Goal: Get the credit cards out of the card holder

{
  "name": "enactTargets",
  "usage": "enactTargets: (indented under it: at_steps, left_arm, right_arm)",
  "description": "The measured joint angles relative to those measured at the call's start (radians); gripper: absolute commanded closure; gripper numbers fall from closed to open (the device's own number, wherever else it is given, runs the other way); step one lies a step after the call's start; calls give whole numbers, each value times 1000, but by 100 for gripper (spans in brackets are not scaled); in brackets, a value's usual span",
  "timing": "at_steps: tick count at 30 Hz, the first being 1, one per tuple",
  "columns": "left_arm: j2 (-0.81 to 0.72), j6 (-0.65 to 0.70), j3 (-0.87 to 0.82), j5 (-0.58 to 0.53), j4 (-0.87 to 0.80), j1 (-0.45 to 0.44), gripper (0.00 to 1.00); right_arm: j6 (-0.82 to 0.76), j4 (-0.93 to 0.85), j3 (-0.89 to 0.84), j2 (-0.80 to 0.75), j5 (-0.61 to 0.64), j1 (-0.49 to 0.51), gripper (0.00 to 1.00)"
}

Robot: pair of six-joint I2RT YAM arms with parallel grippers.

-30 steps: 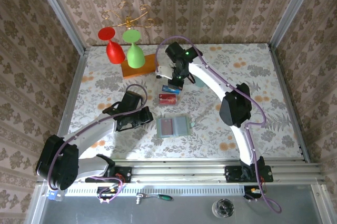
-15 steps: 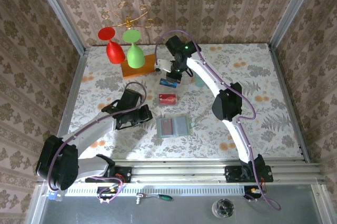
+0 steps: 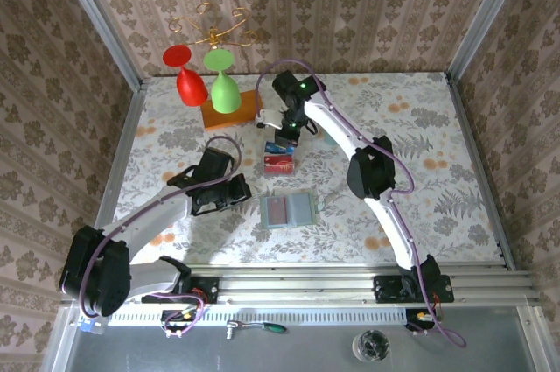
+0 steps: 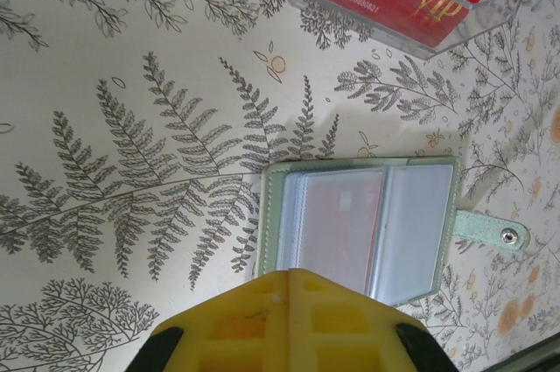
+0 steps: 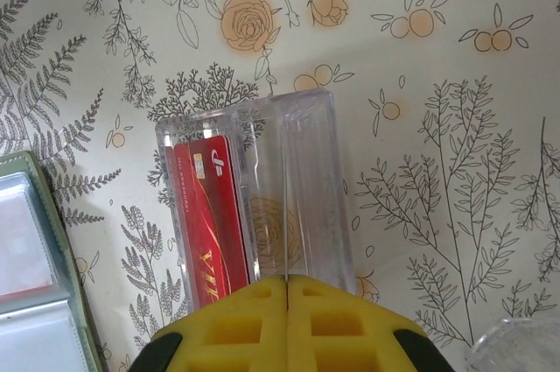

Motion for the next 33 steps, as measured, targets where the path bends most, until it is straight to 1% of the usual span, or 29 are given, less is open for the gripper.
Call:
enactTargets:
  at_steps: [11, 17, 19, 23, 27, 33]
  left_arm:
    - [-23, 3, -3, 0, -2, 12, 94]
    - [-23, 3, -10, 1, -1, 16, 94]
    - [-23, 3, -13, 1, 0, 16, 94]
    - [-23, 3, -21, 2, 0, 16, 94]
    - [-25, 2, -31, 3, 5, 17, 94]
    - [-36, 2, -49, 3, 10, 17, 94]
  right_arm:
    - [-12, -6, 0, 24, -35, 0, 100]
    - [-15, -11, 3, 30, -42, 5, 92]
    - [-15, -14, 3, 30, -43, 6, 87]
    - [-8, -17, 3, 30, -44, 12, 83]
    - [5, -14, 3, 30, -21, 14, 81]
    - [16, 22, 3, 26, 64, 18, 80]
